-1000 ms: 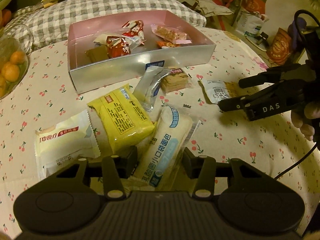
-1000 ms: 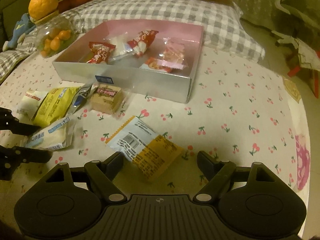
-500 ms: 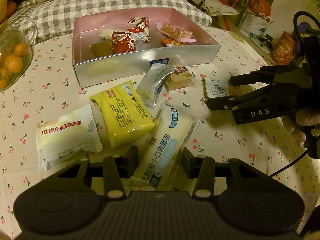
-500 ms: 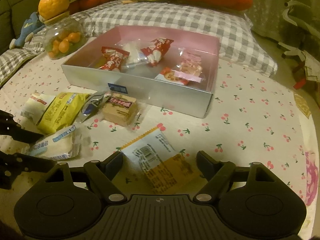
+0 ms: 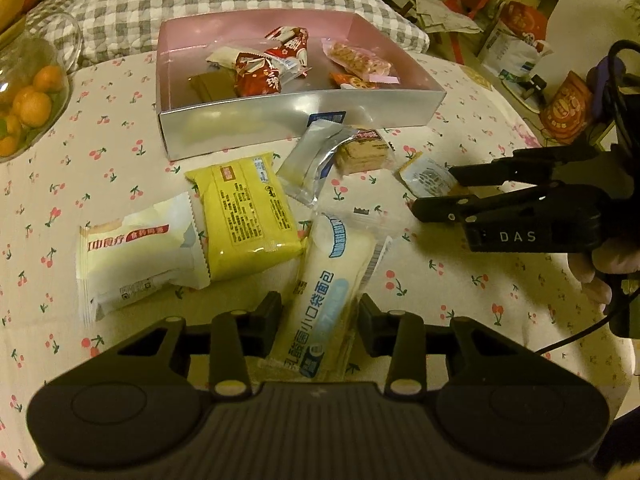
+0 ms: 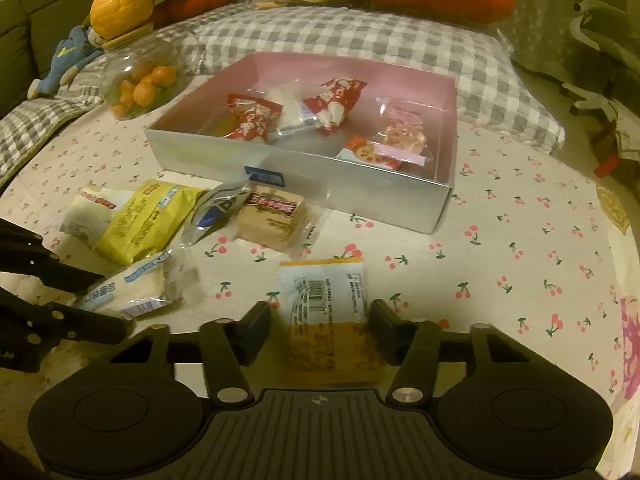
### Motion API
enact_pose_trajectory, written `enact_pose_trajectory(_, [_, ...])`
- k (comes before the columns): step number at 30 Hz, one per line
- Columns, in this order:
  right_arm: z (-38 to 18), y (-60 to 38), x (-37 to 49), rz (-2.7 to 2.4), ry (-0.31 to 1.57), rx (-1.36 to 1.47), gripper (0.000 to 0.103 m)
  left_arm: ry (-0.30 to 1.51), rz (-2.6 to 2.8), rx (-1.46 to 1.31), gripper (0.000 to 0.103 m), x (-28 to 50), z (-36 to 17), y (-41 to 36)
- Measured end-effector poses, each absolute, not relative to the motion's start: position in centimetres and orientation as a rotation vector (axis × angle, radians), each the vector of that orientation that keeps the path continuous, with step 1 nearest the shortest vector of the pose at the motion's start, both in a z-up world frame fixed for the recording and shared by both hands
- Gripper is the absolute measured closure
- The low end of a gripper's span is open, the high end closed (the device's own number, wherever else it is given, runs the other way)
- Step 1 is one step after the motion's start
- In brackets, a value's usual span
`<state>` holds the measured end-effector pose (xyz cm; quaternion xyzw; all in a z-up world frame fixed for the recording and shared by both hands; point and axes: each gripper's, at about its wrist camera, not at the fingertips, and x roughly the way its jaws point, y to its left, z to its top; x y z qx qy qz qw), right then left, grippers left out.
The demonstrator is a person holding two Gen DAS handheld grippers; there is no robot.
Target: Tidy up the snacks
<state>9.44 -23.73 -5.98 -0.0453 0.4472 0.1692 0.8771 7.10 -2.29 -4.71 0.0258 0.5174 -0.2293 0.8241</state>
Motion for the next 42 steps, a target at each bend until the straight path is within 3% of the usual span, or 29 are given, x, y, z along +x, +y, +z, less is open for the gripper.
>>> enact_pose_trajectory(2, [-5.8,-23.5,9.4,0.349,0.940,-0.092,0.061,1.103,-0.490,0.050,0.067,7.1,-4.6,-2.3])
enact_pose_trajectory(30, [-4.0,-22.6,8.5,0.322,1.082,0.130,0.062,1.152,-0.529,-0.073,0.078,6.5,-3.3,-1.2])
enact_pose_trajectory(34, [-3.2,-22.6,8.4,0.333,1.069,0.161,0.062,1.138,-0.534,-0.092,0.082,6.4,-2.8,-0.9])
enact_pose_trajectory(37, [-2.6,-22.7,8.3,0.337,1.059,0.182,0.062,1.133,-0.554,-0.123,0.094,6.3,-2.4,-0.7])
enact_pose_trajectory(42, [-2.1,-23.0,8.2,0.328,1.046,0.195,0.062,1.128,-0.578,-0.113,0.093,6.2,-1.9,-0.7])
